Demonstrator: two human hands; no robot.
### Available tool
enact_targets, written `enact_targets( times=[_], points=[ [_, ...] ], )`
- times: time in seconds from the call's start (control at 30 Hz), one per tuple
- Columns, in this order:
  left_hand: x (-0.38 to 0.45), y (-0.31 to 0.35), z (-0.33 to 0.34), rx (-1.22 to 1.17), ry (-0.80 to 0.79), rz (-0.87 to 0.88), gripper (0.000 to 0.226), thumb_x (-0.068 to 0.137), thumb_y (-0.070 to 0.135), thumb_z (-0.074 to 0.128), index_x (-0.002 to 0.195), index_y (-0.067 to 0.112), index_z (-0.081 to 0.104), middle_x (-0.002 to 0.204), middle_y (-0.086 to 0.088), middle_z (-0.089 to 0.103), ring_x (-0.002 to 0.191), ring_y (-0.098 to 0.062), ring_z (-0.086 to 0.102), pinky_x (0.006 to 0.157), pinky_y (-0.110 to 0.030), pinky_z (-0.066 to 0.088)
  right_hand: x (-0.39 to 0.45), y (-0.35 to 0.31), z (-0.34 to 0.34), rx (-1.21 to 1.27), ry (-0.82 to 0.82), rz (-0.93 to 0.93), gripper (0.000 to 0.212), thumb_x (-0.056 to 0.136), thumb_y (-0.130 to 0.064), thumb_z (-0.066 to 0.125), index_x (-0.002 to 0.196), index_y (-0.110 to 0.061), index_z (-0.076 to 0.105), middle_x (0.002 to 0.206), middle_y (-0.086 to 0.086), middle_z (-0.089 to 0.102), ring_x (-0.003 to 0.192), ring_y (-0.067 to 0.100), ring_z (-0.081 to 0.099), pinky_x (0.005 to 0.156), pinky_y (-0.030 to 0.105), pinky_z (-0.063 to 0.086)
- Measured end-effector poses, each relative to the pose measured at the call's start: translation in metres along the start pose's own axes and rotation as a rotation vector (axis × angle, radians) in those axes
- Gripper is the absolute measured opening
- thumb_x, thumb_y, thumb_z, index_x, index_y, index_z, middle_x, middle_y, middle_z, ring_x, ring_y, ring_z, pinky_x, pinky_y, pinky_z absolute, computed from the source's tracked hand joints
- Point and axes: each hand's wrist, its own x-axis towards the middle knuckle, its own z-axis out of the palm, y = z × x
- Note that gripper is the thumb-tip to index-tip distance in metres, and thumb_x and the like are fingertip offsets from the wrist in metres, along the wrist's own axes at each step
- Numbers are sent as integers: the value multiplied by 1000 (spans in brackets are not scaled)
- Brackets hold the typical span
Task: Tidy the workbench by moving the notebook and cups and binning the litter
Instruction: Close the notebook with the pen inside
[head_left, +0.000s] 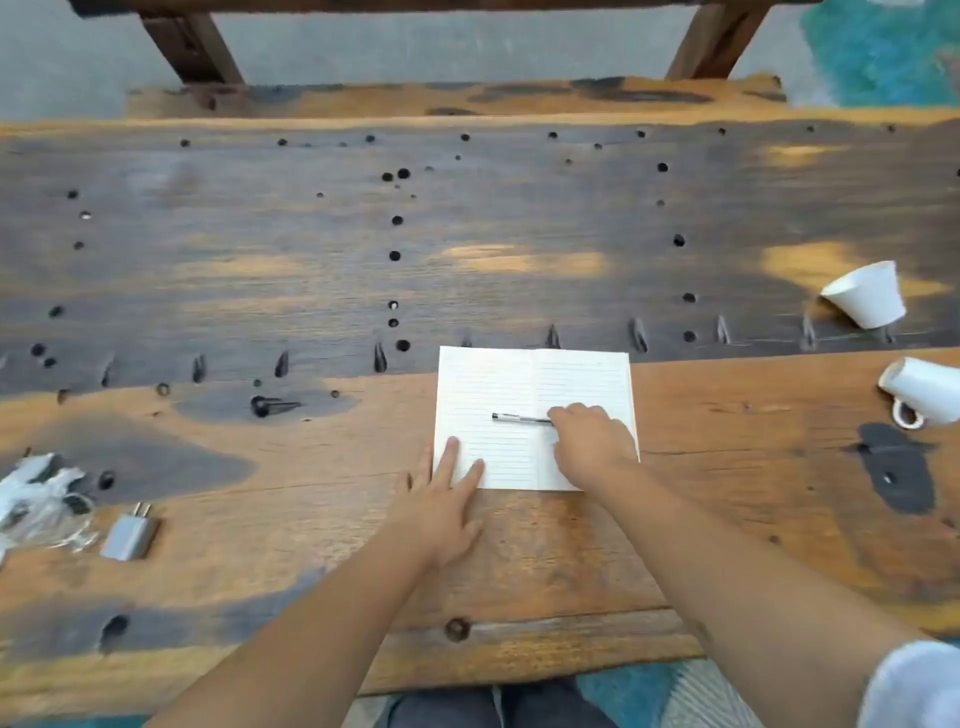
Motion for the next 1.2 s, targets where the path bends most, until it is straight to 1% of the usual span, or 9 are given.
enact_targets(
  times=[0.13, 0.33, 0.6, 0.73, 0.83, 0.9, 1.0, 1.07, 1.2],
  points=[
    [-19, -3, 23, 16, 31, 26, 78, 92, 54, 40, 152, 42, -8, 163, -5, -24, 149, -37, -18, 118, -59, 5, 0, -2, 11, -15, -11, 43, 25, 89, -7, 43, 110, -20, 48, 112, 6, 56, 93, 30, 55, 69, 37, 41],
    [-55, 1, 41, 0, 14, 22, 75, 93, 40, 44, 153, 35, -2, 163, -9, -22, 149, -36, -17, 121, -56, 2, -24, -39, 43, 685, -12, 295, 9, 85, -27, 63, 90, -26, 54, 91, -1, 62, 71, 18, 60, 61, 31, 46],
    [-79, -8, 49, -165, 55, 7, 61, 90, 25, 50, 146, 27, 27, 165, -14, -11, 152, -33, -9, 120, -45, 13, -41, -55, 64, 585, 87, 333, 15, 86, -32, 58, 78, -23, 50, 73, -3, 57, 64, 19, 55, 56, 32, 49],
    [-73, 9, 38, -326, 102, -87, 45, 92, 33, 52, 134, 20, 44, 164, -14, 1, 151, -33, 0, 119, -48, 15, -45, -48, 60, 464, 74, 292, 27, 87, -47, 58, 100, -23, 53, 85, -6, 59, 74, 21, 58, 59, 33, 47],
    [-59, 26, 16, -803, 234, -360, 59, 90, 31, 60, 143, 14, 38, 158, -13, 23, 144, -29, 23, 116, -40, 23, -48, -35, 58, 415, 171, 298, 54, 83, -59, 57, 123, -24, 49, 118, -2, 56, 106, 25, 53, 73, 38, 45],
    [-46, 28, 2, -1067, 285, -536, 63, 89, 26, 63, 144, 10, 37, 151, -13, 35, 136, -30, 38, 110, -39, 33, -51, -17, 58, 469, 244, 429, 64, 84, -54, 59, 135, -19, 42, 138, 4, 44, 123, 29, 39, 90, 45, 42],
    [-30, 25, -14, -1211, 296, -717, 50, 84, 22, 65, 127, 6, 47, 129, -16, 51, 109, -34, 57, 90, -39, 49, -55, 12, 58, 567, 146, 670, 68, 84, -46, 63, 137, -13, 38, 141, 11, 36, 123, 33, 32, 91, 44, 40],
    [-23, 22, -19, -1286, 258, -757, 46, 84, 22, 64, 123, 3, 50, 119, -15, 60, 99, -31, 60, 71, -33, 46, -56, 21, 60, 484, 74, 627, 67, 84, -43, 66, 136, -11, 38, 140, 11, 35, 123, 33, 33, 86, 43, 41],
    [-16, 22, -24, -1376, 205, -755, 29, 85, 20, 64, 105, -1, 60, 106, -16, 69, 89, -30, 65, 63, -31, 46, -53, 30, 56, 499, 68, 589, 77, 79, -39, 75, 137, -9, 35, 141, 13, 40, 125, 34, 40, 94, 44, 43]
  ],
)
